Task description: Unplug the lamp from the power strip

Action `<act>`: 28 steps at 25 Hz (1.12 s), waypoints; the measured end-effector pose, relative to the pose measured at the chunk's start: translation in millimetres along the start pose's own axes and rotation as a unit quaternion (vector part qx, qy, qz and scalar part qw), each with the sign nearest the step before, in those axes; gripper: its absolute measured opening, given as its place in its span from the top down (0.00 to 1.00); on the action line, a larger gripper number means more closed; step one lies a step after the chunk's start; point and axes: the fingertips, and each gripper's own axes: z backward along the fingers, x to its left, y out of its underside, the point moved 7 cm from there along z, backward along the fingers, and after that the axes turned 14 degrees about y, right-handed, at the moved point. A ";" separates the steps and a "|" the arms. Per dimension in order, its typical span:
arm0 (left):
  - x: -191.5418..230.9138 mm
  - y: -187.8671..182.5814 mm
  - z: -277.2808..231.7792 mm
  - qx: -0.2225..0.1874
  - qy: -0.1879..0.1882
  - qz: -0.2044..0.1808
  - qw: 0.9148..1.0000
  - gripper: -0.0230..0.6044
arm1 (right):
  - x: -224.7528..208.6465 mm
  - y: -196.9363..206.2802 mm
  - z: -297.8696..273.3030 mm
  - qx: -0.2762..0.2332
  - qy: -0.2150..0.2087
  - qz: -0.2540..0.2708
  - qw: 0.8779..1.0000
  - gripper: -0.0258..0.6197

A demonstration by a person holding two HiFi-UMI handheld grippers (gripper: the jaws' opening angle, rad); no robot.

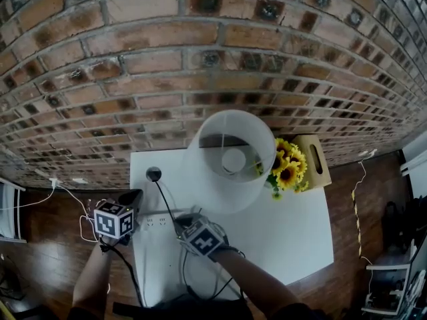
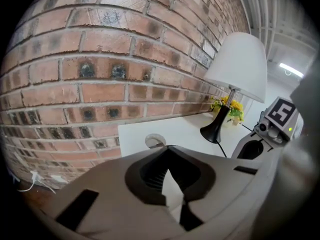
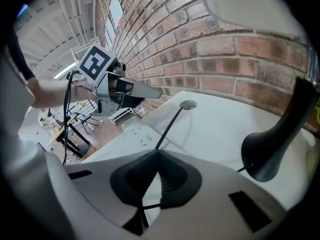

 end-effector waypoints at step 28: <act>-60.5 -1.2 54.1 -0.025 -0.060 -0.033 0.997 0.93 | 0.4 3.9 -2.0 -0.024 0.026 0.059 0.998 0.96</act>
